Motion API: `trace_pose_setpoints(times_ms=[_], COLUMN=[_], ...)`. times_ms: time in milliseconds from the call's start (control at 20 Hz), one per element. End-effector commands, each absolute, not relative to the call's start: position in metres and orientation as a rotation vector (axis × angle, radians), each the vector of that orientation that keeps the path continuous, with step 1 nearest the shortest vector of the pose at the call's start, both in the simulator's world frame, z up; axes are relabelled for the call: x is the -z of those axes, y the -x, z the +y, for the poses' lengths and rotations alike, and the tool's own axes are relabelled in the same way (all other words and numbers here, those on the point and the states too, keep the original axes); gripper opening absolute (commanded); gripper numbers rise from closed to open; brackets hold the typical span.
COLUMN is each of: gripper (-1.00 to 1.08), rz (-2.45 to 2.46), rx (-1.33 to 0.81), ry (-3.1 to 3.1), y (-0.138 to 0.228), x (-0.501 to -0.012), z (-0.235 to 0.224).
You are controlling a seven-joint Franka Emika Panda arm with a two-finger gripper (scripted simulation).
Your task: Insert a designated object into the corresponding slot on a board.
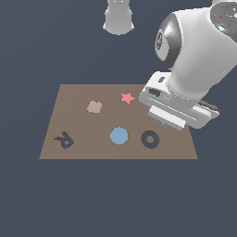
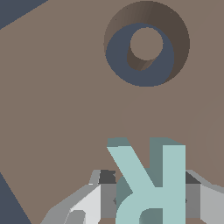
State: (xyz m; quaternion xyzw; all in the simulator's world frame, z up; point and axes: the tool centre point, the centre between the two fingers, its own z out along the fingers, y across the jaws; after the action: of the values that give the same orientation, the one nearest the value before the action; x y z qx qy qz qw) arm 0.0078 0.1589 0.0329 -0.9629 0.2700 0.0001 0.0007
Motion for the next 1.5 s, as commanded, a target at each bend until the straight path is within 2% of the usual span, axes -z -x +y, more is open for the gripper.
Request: trace_pose_setpoints(times_ms=[0,350,650,1050,1450], gripper=[-1.0,-1.0,-1.0,-1.0,-1.0], rz=[1.01,1.474,1.799,2.145,2.42], rx=[0.001,0.001,0.001,0.001,0.001], ry=[2.973,2.772,2.573,2.293,2.001], y=[-0.029,-0.084,-0.115,-0.137,-0.142], x=[-0.034,-0.035,-0.036,-0.037,-0.038], z=[0.149,0.106,0.063,0.005,-0.051])
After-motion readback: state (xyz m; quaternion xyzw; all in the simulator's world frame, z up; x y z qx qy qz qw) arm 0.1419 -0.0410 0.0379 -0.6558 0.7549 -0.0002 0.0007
